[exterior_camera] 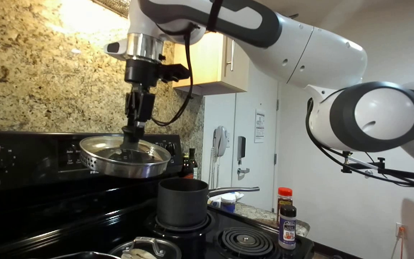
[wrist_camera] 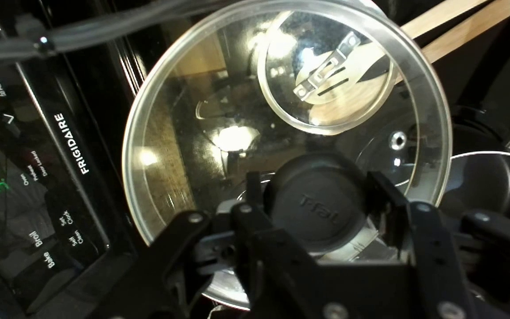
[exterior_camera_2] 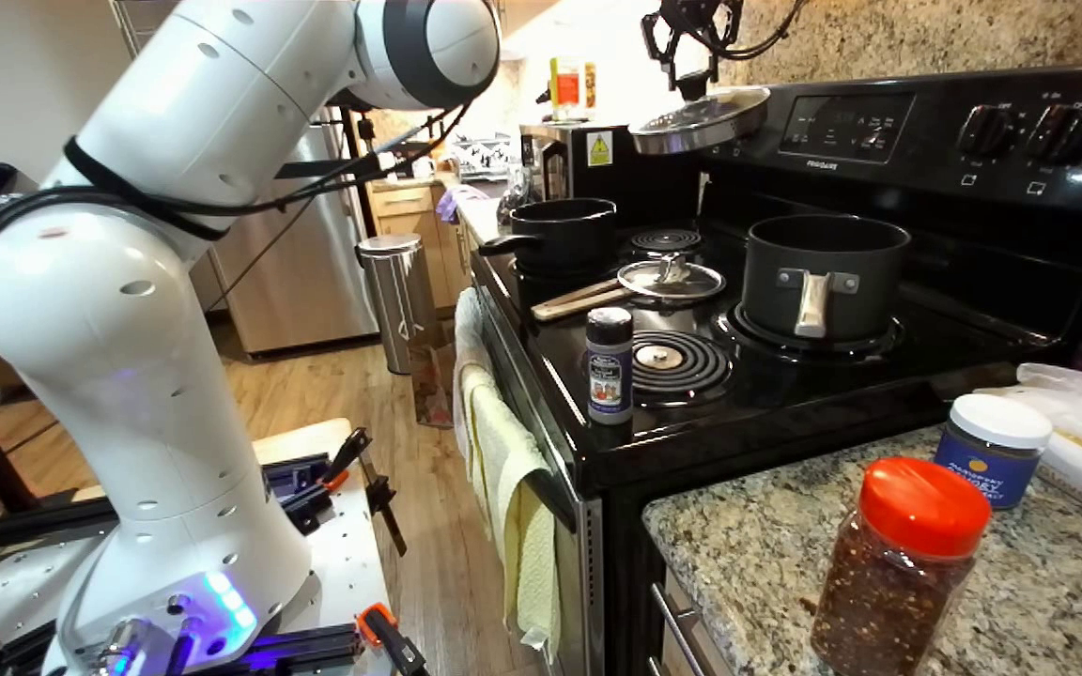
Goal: Move the lid from the pot on the left to the stovetop
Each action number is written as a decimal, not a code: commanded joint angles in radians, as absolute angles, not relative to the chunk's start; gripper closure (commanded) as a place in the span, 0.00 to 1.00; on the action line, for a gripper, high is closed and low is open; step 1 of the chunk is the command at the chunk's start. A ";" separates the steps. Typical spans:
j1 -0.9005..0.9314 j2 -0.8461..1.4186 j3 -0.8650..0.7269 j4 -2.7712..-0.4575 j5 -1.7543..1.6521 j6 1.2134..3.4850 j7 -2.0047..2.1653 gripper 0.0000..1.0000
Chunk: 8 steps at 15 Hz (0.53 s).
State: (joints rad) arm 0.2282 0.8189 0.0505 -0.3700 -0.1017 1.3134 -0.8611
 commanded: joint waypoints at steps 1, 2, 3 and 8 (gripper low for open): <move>0.211 0.823 0.068 -0.366 -0.072 1.335 -0.853 0.66; 0.199 0.837 0.076 -0.347 -0.061 1.347 -0.863 0.66; 0.187 0.836 0.083 -0.355 -0.048 1.357 -0.871 0.66; 0.074 0.842 0.127 -0.344 0.075 1.431 -0.825 0.66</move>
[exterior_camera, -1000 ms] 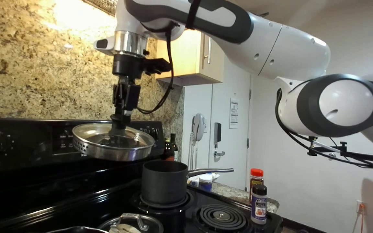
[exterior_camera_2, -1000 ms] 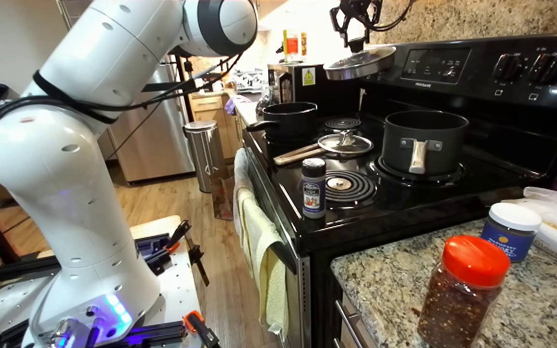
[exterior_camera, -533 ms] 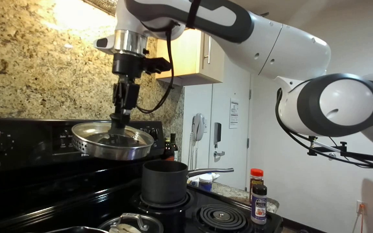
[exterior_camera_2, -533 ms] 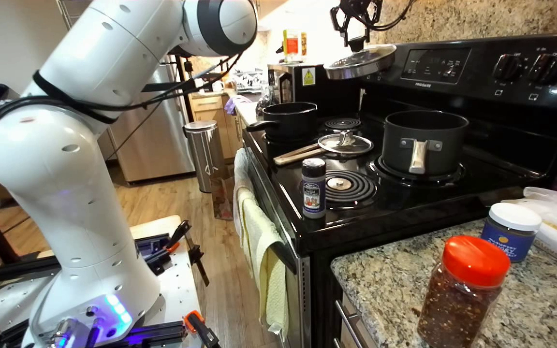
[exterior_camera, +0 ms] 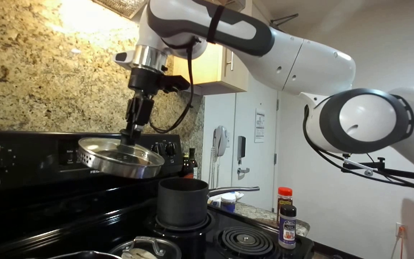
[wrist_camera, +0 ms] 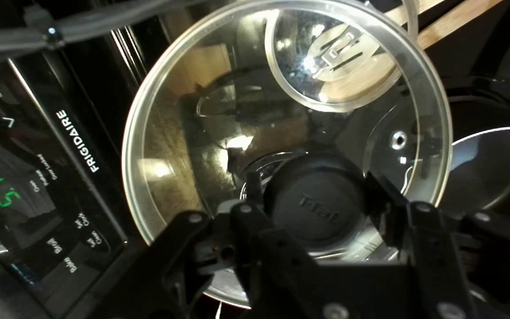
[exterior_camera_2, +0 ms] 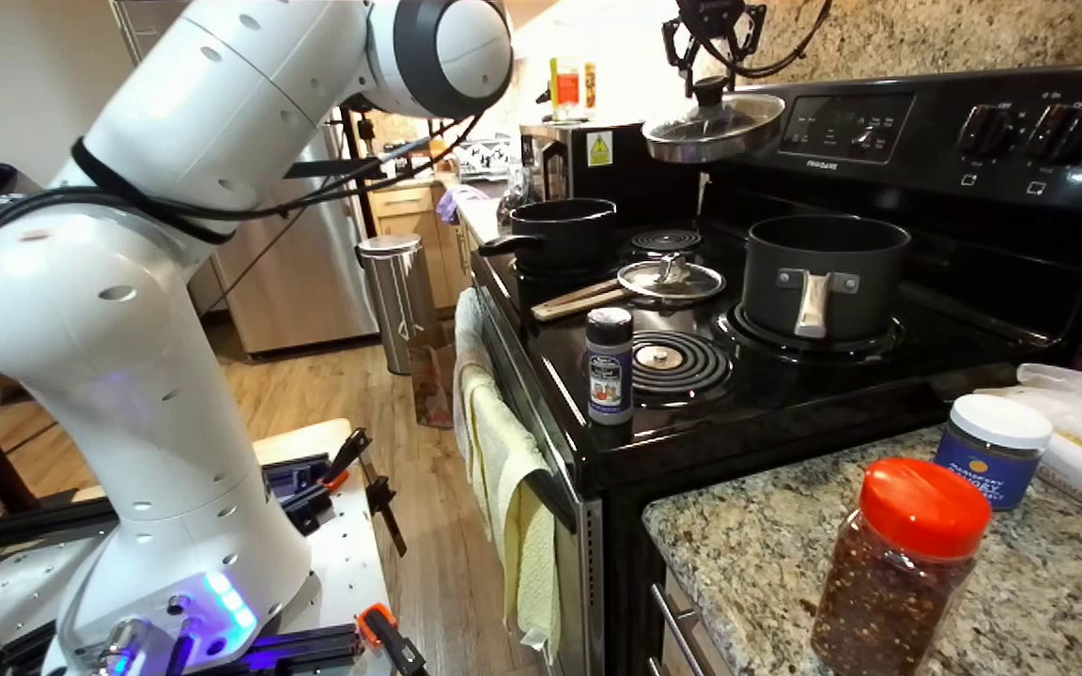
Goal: Move the lid from the pot on the left to the stovetop
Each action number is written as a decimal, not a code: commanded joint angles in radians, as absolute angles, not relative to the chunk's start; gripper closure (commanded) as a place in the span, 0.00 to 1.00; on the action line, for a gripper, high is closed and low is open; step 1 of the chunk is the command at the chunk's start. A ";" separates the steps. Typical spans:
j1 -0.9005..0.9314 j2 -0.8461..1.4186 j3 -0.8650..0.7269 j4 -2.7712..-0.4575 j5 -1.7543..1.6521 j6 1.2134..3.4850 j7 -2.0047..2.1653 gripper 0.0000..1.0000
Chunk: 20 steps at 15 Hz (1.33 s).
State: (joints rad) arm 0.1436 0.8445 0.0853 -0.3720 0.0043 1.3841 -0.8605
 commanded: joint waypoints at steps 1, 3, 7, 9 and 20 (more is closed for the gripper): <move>0.056 0.833 0.130 -0.362 0.091 1.461 -0.811 0.66; 0.026 0.832 0.129 -0.368 0.109 1.503 -0.762 0.66; 0.015 0.831 0.107 -0.368 0.084 1.537 -0.710 0.66; 0.015 0.832 0.109 -0.367 0.085 1.552 -0.704 0.66; 0.050 0.887 0.105 -0.351 0.063 1.467 -0.733 0.66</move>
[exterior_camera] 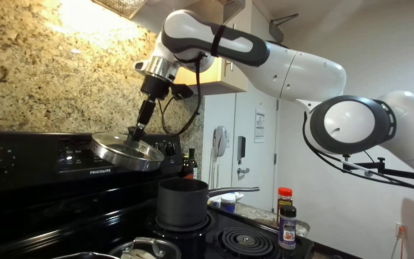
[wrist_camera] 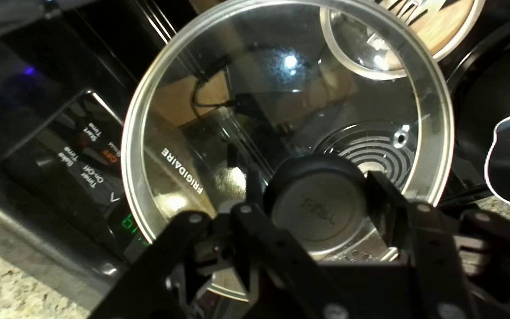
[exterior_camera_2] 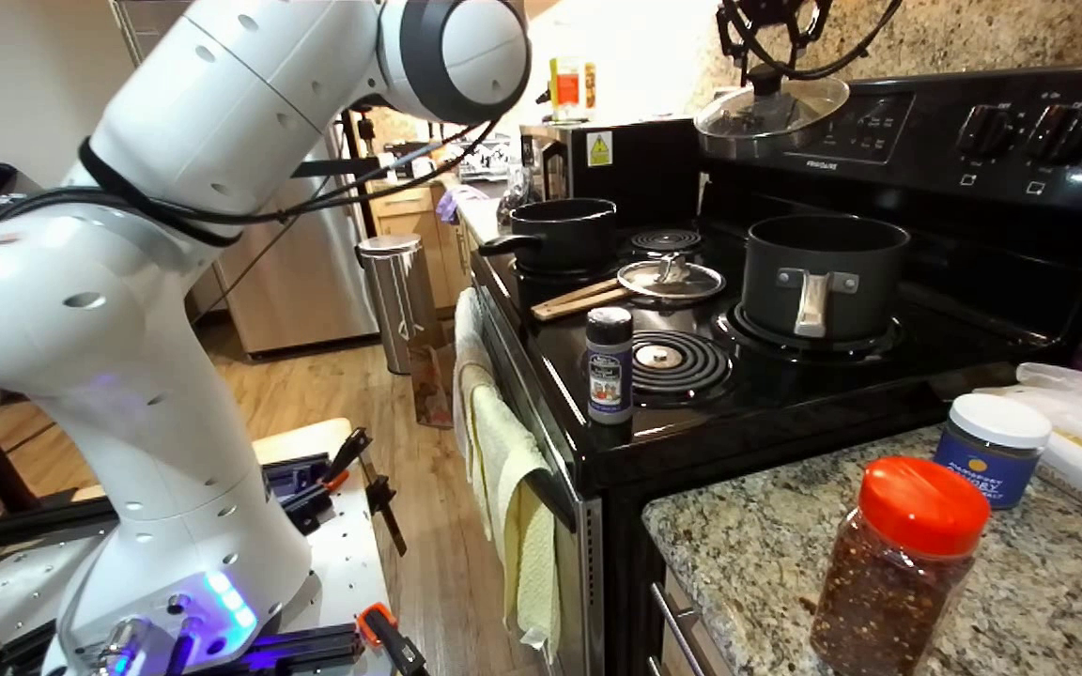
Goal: Move the lid from the pot on the left to the stovetop
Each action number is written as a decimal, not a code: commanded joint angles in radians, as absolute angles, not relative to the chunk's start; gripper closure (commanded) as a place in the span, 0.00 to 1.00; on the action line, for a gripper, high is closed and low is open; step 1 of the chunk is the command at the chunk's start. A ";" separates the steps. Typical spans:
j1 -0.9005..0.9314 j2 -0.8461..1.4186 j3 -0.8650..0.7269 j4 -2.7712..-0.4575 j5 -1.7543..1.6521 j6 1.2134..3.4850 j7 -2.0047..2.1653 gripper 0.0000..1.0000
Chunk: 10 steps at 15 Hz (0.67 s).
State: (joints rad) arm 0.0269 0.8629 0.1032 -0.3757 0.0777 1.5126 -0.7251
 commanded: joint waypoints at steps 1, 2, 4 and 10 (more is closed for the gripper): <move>0.056 0.901 0.114 -0.351 0.071 1.449 -0.738 0.66; 0.064 0.914 0.119 -0.351 0.076 1.435 -0.740 0.66; 0.084 0.938 0.127 -0.349 0.078 1.404 -0.756 0.66; 0.120 0.999 0.157 -0.344 0.095 1.394 -0.788 0.66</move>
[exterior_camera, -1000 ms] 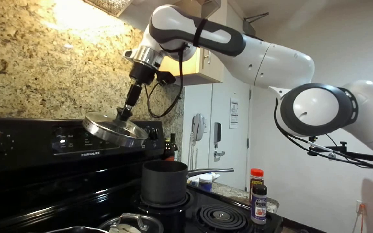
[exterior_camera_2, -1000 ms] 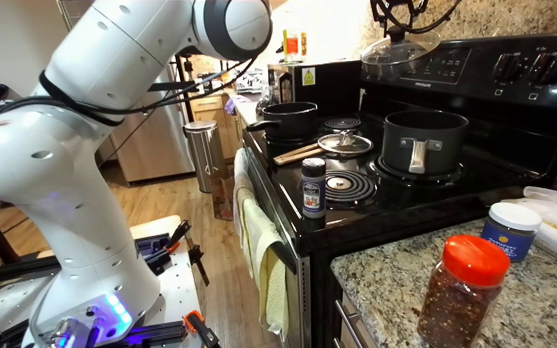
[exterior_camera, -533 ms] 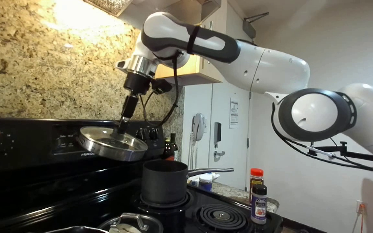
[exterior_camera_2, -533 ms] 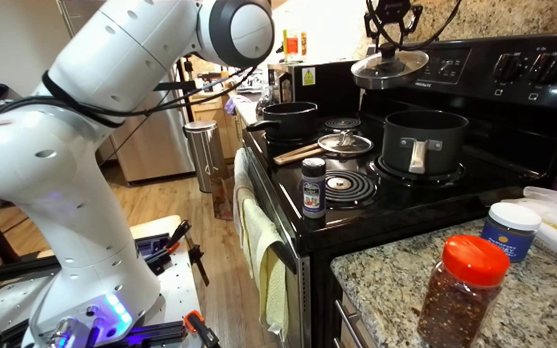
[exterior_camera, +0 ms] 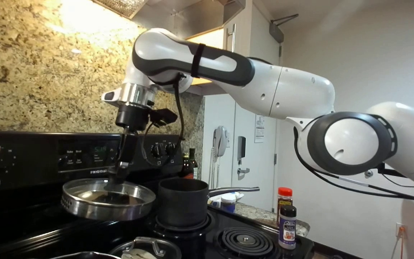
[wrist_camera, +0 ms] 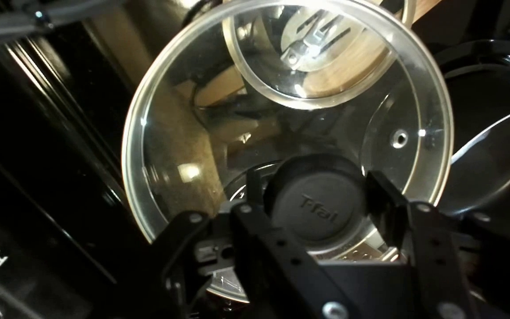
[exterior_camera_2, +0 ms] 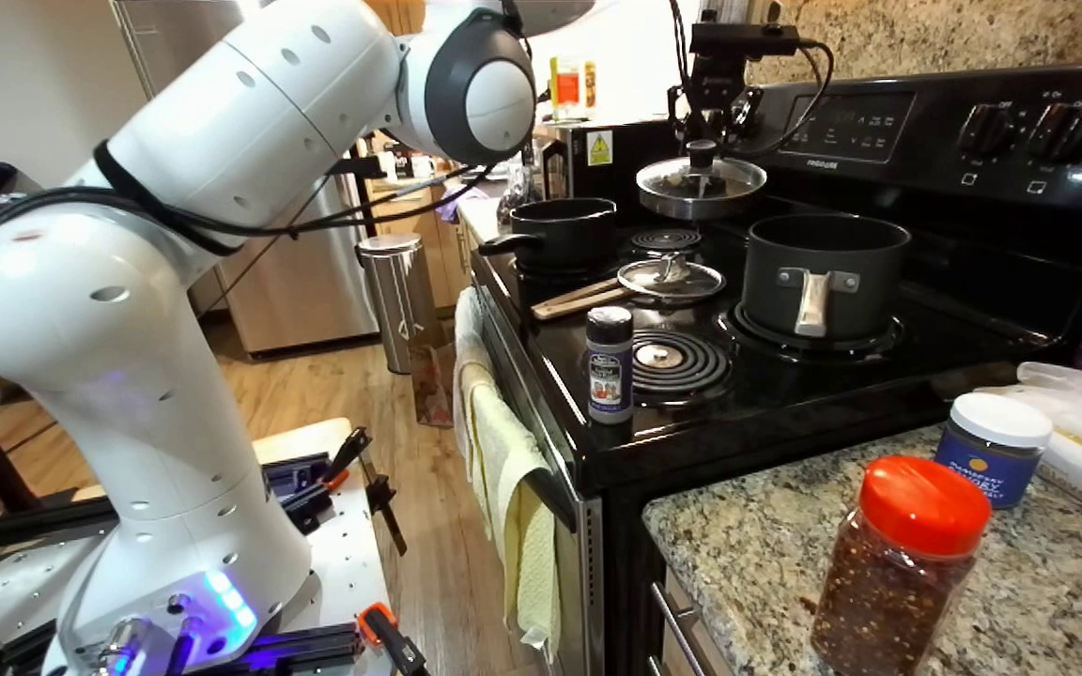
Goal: Move the lid from the pot on the left to the stovetop
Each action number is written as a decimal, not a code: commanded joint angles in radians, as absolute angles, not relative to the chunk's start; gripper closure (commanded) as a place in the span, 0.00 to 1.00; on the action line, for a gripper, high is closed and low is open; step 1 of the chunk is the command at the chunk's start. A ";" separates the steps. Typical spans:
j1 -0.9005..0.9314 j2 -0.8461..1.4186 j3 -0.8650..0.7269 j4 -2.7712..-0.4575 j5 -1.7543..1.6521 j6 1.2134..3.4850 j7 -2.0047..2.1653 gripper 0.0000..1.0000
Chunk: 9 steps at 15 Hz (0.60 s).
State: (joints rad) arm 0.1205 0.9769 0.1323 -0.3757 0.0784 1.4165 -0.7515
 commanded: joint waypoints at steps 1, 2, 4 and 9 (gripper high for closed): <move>0.124 1.009 0.156 -0.344 0.091 1.393 -0.786 0.66; 0.126 1.018 0.153 -0.344 0.084 1.395 -0.781 0.66; 0.125 1.035 0.146 -0.343 0.078 1.398 -0.777 0.66; 0.119 1.067 0.140 -0.345 0.077 1.389 -0.770 0.66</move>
State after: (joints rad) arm 0.1251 1.0531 0.1357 -0.3757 0.0776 1.4143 -0.7584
